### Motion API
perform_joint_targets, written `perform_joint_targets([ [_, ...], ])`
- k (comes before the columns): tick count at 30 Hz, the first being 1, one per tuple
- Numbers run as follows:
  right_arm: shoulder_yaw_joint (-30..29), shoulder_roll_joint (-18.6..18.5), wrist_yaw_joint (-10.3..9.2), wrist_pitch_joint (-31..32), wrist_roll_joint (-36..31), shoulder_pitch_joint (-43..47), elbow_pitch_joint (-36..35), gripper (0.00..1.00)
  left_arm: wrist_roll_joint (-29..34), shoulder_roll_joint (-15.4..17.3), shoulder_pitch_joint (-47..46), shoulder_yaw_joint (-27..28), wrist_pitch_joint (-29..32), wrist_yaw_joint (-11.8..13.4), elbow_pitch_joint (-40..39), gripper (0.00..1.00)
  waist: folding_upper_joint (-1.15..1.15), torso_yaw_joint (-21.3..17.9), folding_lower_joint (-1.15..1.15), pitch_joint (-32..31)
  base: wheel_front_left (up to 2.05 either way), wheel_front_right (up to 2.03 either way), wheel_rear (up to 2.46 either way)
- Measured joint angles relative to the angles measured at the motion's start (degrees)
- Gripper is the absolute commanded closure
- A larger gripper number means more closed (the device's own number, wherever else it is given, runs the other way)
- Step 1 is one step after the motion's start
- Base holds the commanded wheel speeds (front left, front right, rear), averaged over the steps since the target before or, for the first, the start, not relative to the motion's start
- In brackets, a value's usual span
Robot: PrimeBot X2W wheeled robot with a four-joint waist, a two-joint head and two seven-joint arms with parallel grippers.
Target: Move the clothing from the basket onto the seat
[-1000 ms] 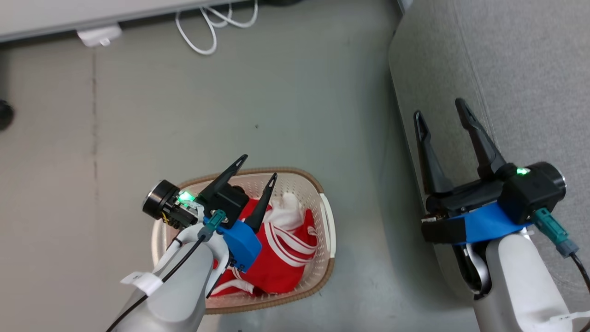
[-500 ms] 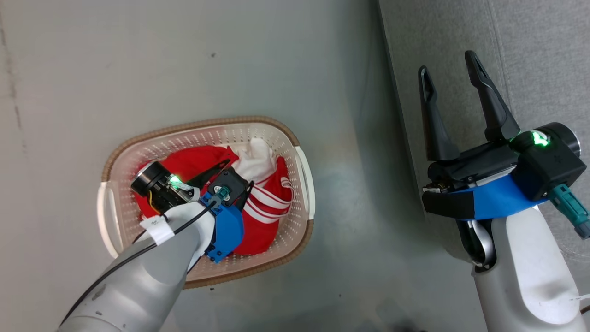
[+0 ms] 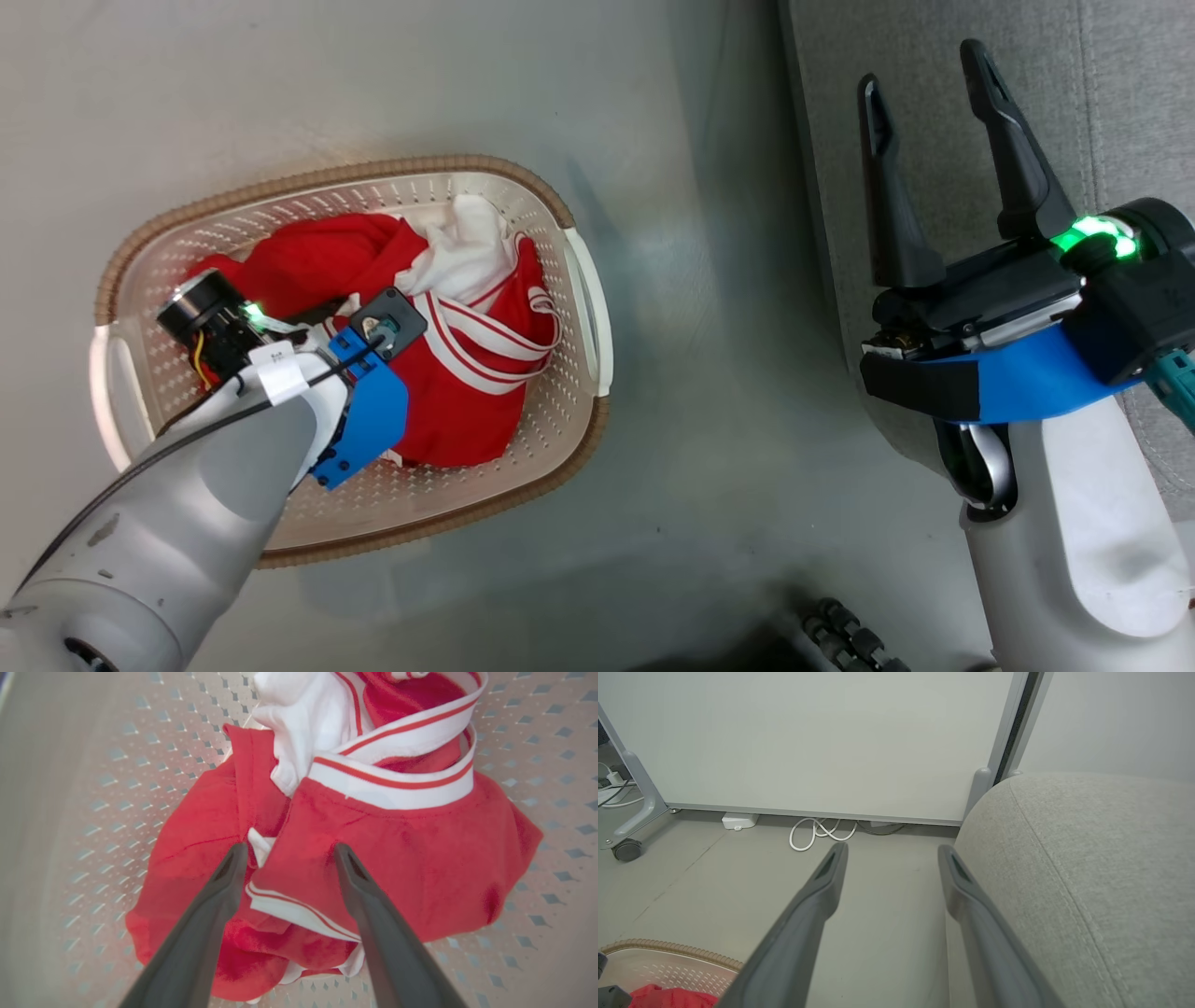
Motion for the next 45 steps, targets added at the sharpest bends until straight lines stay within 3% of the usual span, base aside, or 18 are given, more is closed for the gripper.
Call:
perform_joint_targets([
  [9,-0.3,0.0,0.0,0.0,0.4,-0.6,-1.4,0.0,-0.2,3.2,-2.1,-0.5,5.4,0.0,-2.5,0.0,0.0,-1.2,0.0,5.1,0.0,0.0,0.0],
  [20,-0.3,0.0,0.0,0.0,0.4,-1.6,-2.4,0.0,-1.7,2.5,-2.9,-0.5,12.4,0.0,-3.9,0.0,0.0,-0.2,0.0,8.8,0.0,0.0,0.0],
  [21,-0.3,0.0,0.0,0.0,0.4,-1.6,-2.4,0.0,-1.8,2.5,-2.9,-0.5,13.3,0.0,-3.9,0.16,0.0,-0.1,0.0,9.0,0.0,0.0,0.0],
  [23,-0.3,0.0,0.0,0.0,0.3,-1.6,-2.5,0.0,-1.6,2.5,-2.9,-0.5,14.1,0.0,-4.1,1.0,0.0,0.1,0.0,9.1,0.0,0.0,0.0],
  [30,-0.4,0.0,0.0,0.0,-0.1,-1.7,-3.0,0.0,-1.0,2.6,-2.2,-0.5,13.8,0.0,-5.7,1.0,0.0,0.2,0.0,8.7,0.0,0.0,0.0],
  [45,-0.8,0.0,0.0,0.0,-1.6,-0.7,-1.3,0.0,-3.6,-1.2,0.4,-0.6,3.4,0.0,-8.3,1.0,0.0,2.5,-0.01,0.6,0.0,0.0,0.0],
])
